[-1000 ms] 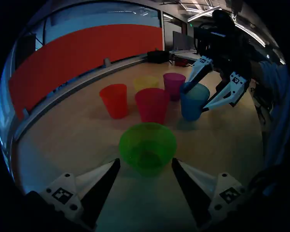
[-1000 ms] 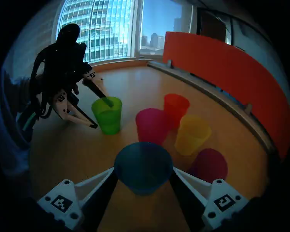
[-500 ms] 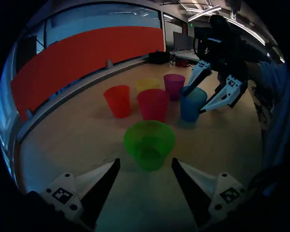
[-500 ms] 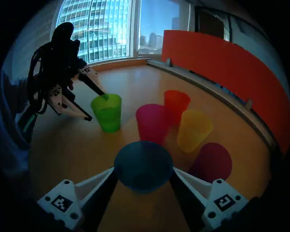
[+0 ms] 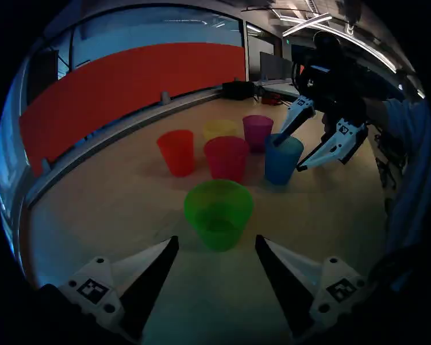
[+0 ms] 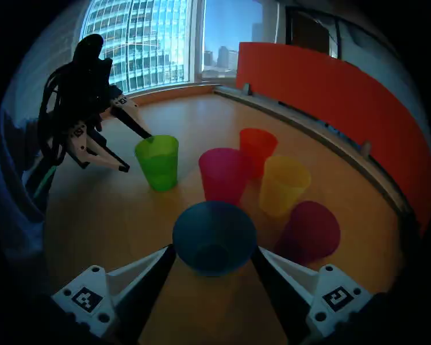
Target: Pour water
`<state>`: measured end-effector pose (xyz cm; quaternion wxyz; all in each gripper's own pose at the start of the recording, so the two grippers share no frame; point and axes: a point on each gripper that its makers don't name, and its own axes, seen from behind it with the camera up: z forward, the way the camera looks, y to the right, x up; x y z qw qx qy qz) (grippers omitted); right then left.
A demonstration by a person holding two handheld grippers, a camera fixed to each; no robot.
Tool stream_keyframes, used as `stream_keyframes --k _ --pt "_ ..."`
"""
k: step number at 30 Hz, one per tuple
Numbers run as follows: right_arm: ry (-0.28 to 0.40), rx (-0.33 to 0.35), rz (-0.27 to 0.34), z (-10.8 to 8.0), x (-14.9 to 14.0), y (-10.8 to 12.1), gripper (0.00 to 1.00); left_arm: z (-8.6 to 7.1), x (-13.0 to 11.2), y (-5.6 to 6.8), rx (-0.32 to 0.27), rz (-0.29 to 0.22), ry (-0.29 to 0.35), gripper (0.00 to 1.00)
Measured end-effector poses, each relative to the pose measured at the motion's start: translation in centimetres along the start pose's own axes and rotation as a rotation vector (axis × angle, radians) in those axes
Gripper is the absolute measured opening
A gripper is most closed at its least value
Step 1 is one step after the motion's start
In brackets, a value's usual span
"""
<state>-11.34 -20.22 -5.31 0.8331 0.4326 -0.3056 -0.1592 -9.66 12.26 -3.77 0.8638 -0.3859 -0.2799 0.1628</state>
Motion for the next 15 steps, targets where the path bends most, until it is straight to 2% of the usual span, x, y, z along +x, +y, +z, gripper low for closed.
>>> stream_keyframes --k 9,15 --pt "0.017 -0.051 0.012 -2.7 -1.1 0.3 1.0 -2.1 0.1 -0.6 0.044 -0.048 0.033 0.99" --pt "0.048 -0.094 0.031 -4.8 -1.4 0.8 1.0 -3.9 1.1 -2.0 0.113 -0.075 0.086 1.0"
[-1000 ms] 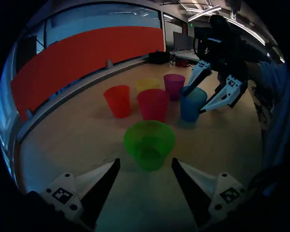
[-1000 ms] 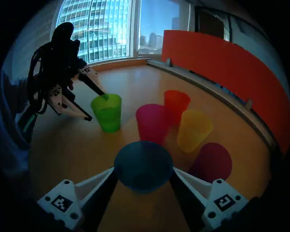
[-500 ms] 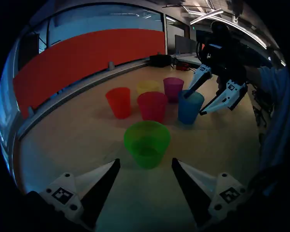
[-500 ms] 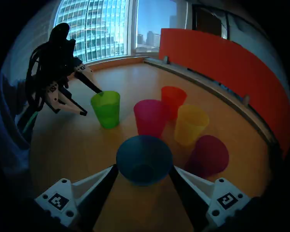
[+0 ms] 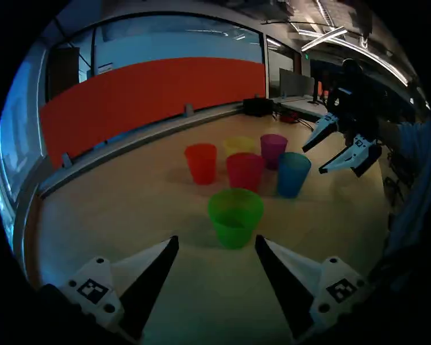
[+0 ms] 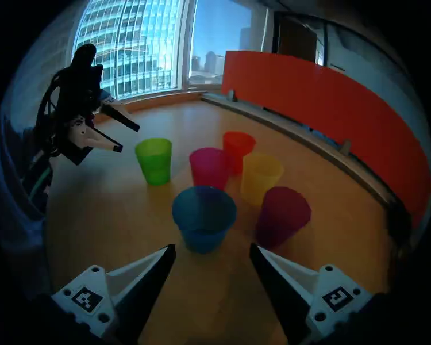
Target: Pour water
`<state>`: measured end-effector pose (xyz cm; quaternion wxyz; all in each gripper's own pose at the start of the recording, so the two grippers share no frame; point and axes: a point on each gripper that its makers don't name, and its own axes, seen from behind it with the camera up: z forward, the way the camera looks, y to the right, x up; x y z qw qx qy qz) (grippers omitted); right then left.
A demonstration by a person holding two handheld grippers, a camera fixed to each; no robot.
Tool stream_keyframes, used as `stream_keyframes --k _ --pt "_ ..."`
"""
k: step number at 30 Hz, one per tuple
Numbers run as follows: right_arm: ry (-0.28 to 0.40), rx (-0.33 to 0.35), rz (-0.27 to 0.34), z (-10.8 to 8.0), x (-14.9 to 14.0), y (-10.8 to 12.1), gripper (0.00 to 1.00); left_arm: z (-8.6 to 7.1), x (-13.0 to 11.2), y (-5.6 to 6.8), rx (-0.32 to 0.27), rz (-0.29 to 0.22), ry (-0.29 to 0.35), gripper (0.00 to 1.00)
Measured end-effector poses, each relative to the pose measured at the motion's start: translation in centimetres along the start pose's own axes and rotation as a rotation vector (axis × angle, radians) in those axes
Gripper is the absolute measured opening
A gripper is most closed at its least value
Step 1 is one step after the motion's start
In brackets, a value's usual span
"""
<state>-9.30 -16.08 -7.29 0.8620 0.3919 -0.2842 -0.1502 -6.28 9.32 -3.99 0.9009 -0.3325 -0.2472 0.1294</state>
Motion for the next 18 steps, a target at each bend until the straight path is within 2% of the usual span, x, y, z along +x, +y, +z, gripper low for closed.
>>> stream_keyframes --k 6,14,18 --pt "0.05 -0.051 0.028 -2.0 0.4 0.9 1.0 -1.9 2.0 -2.0 0.075 -0.037 0.075 0.99" --pt "0.164 -0.154 0.095 -4.3 2.2 2.6 1.0 -4.4 4.7 -4.8 0.209 -0.066 0.179 0.99" --pt "0.238 -0.227 0.143 -5.5 3.1 4.0 1.0 -5.2 5.8 -5.5 0.249 -0.085 0.222 0.99"
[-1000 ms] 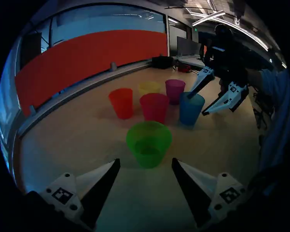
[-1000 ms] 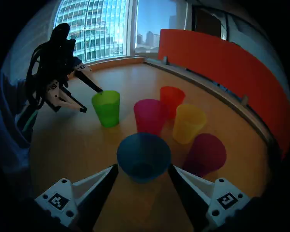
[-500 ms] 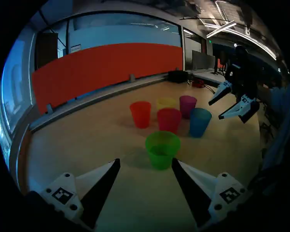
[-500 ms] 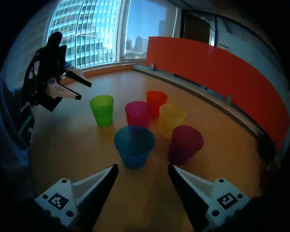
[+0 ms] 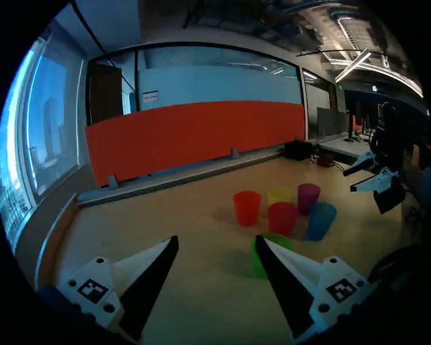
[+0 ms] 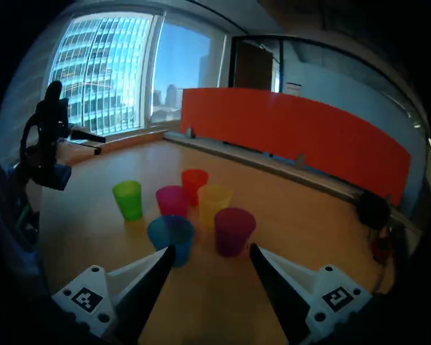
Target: Pour water
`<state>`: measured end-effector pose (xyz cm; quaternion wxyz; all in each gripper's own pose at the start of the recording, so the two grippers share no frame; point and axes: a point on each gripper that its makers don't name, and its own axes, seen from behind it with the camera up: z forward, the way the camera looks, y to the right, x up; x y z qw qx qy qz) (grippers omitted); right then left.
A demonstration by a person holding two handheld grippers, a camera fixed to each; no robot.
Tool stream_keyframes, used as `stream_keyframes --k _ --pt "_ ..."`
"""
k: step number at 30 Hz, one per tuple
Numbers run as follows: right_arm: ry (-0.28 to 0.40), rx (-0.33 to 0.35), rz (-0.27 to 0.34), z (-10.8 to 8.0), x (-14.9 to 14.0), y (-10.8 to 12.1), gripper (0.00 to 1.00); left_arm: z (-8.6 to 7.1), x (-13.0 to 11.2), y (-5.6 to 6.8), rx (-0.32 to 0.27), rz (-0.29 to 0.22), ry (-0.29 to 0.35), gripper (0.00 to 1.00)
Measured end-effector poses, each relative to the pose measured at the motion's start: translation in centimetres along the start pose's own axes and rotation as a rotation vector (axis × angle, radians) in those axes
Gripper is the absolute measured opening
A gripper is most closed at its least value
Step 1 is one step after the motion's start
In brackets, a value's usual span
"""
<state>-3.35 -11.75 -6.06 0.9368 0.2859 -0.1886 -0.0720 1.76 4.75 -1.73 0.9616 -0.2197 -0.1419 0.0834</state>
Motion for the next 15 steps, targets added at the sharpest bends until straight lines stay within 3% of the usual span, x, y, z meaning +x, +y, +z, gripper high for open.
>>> stream_keyframes --k 6,15 --pt "0.091 -0.109 0.07 -0.8 1.7 2.2 1.0 -0.6 1.8 -0.8 0.065 -0.036 0.089 0.99" --pt "0.241 -0.268 0.124 -2.1 5.0 5.3 1.0 -1.6 3.6 -1.6 0.183 -0.074 0.2 0.99"
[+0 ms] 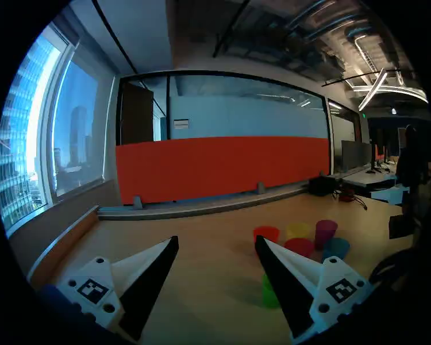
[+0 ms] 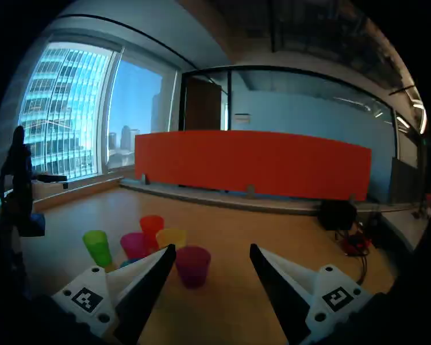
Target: Pour water
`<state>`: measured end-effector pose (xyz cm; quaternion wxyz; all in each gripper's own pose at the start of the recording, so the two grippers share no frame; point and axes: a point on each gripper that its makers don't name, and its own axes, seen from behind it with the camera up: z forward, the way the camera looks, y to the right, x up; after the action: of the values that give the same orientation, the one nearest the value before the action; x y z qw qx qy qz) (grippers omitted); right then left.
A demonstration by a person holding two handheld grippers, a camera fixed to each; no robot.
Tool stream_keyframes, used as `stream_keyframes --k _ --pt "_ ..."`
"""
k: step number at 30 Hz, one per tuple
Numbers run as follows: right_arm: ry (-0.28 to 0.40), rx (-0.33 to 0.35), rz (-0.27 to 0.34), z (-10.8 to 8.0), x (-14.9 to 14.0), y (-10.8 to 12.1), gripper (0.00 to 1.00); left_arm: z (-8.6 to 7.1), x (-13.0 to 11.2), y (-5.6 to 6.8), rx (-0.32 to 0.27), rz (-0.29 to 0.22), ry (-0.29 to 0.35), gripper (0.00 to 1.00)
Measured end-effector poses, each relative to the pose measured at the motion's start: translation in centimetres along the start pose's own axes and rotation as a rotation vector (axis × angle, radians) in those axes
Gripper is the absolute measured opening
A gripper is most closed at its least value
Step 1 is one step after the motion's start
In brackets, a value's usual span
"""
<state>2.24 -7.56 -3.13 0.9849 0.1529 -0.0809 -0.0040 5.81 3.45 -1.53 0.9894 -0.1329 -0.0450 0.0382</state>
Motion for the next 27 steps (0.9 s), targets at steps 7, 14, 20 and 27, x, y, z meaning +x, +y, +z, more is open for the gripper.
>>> stream_keyframes --k 7,14,20,27 --pt "0.111 -0.103 0.031 -0.3 2.0 1.2 1.0 -0.7 0.8 -0.5 0.077 -0.002 0.064 0.99" --pt "0.201 -0.248 0.014 -0.8 2.9 3.8 1.0 -1.1 0.7 -0.6 0.137 0.016 0.092 0.99" --pt "0.252 -0.327 -0.003 -1.5 3.1 4.7 1.0 -1.3 0.2 -0.5 0.167 -0.003 0.112 0.99" --pt "0.265 -0.359 -0.008 -2.1 2.1 4.5 1.0 -0.6 -2.4 -0.1 0.176 -0.009 0.094 0.99"
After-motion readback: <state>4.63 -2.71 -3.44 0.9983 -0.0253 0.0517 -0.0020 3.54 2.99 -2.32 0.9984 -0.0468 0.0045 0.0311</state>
